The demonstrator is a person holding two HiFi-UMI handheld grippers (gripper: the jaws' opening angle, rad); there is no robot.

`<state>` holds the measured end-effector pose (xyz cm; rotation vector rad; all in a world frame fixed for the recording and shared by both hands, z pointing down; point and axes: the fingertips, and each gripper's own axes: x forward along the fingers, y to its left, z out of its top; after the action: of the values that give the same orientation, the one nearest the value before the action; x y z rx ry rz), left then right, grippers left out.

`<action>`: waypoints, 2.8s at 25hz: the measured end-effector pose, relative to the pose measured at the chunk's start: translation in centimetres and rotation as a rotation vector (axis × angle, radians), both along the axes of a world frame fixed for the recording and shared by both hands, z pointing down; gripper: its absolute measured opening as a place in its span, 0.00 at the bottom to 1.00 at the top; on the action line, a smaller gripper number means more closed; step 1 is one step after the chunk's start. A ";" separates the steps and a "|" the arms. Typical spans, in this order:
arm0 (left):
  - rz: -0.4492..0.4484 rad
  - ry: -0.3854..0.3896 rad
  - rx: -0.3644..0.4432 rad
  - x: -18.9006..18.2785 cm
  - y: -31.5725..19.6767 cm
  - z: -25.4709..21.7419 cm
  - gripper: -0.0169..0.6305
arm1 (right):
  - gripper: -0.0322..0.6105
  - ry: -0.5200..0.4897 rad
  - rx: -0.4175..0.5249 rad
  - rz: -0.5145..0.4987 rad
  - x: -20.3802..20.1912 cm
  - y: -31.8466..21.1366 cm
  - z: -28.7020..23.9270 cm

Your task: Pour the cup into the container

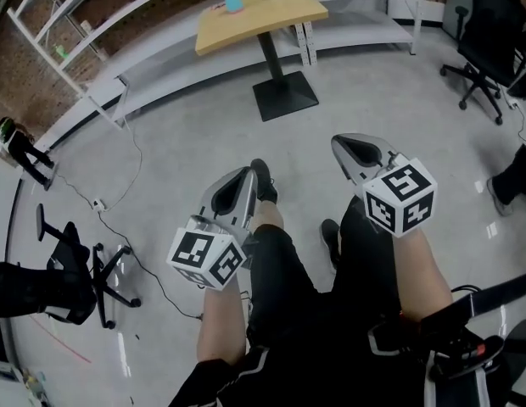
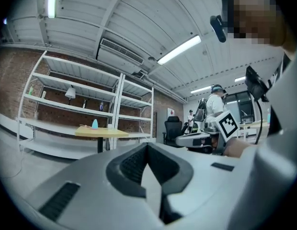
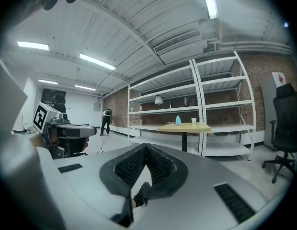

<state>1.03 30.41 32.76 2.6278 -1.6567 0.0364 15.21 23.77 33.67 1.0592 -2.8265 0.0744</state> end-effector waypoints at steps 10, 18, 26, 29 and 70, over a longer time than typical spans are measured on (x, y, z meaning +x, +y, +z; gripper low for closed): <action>0.017 -0.011 -0.013 6.0 18.5 0.5 0.03 | 0.05 -0.017 0.020 -0.002 5.1 18.2 -0.5; 0.049 -0.009 -0.054 11.7 31.1 2.0 0.03 | 0.05 0.002 -0.005 0.007 10.0 30.5 0.6; 0.083 -0.009 -0.058 16.5 41.2 2.5 0.03 | 0.05 -0.007 -0.013 0.043 15.0 40.7 0.9; 0.081 -0.011 -0.045 17.3 44.5 2.1 0.03 | 0.05 -0.006 -0.003 0.044 16.0 44.1 0.6; 0.042 -0.001 -0.037 16.1 50.9 2.4 0.03 | 0.05 -0.060 0.002 0.063 17.4 51.3 -0.2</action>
<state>17.12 81.31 35.13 2.6361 -1.5848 0.0694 32.65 75.11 33.50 1.1650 -2.8462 0.1114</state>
